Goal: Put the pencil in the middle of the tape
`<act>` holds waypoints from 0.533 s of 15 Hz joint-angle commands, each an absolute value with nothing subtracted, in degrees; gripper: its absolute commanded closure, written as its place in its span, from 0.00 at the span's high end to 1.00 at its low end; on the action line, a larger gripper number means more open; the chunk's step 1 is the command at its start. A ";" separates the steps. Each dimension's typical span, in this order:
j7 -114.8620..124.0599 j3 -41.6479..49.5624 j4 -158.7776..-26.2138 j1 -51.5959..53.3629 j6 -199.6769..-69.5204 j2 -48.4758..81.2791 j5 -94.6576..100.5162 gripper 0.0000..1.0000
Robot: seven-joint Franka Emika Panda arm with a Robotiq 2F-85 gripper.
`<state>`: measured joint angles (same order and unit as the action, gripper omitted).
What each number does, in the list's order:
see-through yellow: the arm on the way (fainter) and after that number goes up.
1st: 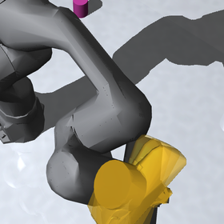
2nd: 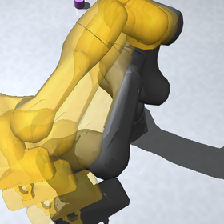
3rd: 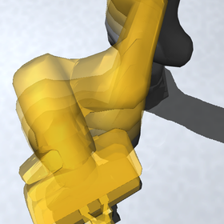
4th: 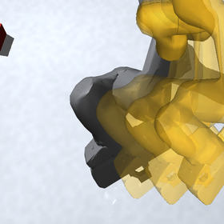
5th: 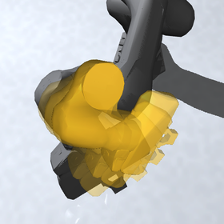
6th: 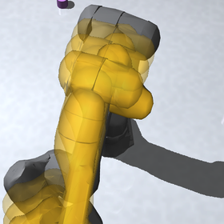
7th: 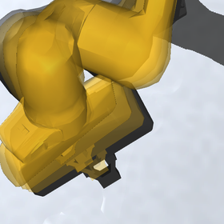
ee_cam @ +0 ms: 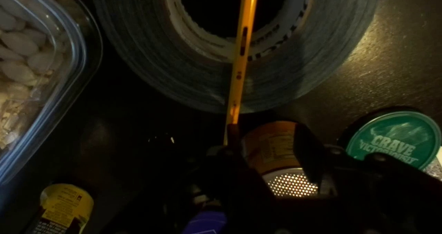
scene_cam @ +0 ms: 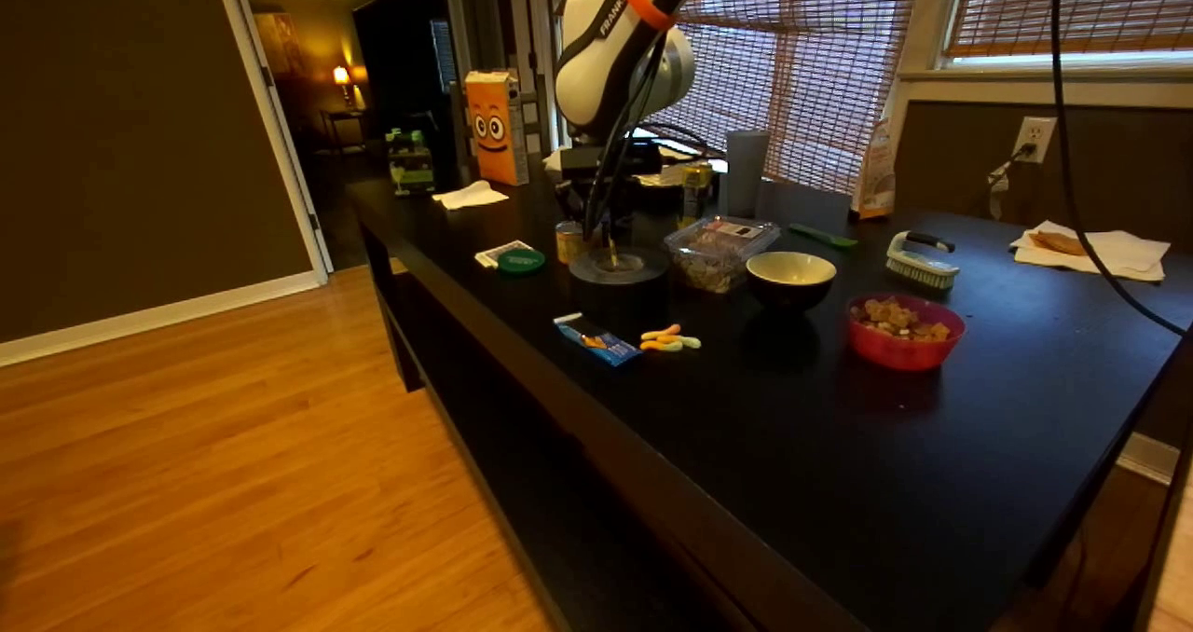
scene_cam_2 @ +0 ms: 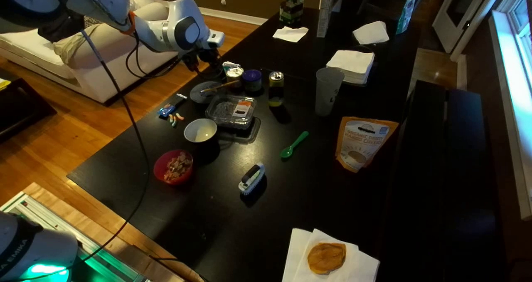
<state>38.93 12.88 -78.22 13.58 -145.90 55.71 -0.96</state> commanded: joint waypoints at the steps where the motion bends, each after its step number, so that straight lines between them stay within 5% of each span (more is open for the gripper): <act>1: 40.58 13.41 -75.49 13.53 -143.95 57.03 0.34 0.47; 6: 41.55 13.89 -75.62 13.55 -142.92 56.92 0.34 0.50; 8: 42.03 14.29 -75.30 13.46 -143.02 57.42 0.53 0.43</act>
<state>39.71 13.65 -77.35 13.56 -144.66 56.19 -0.95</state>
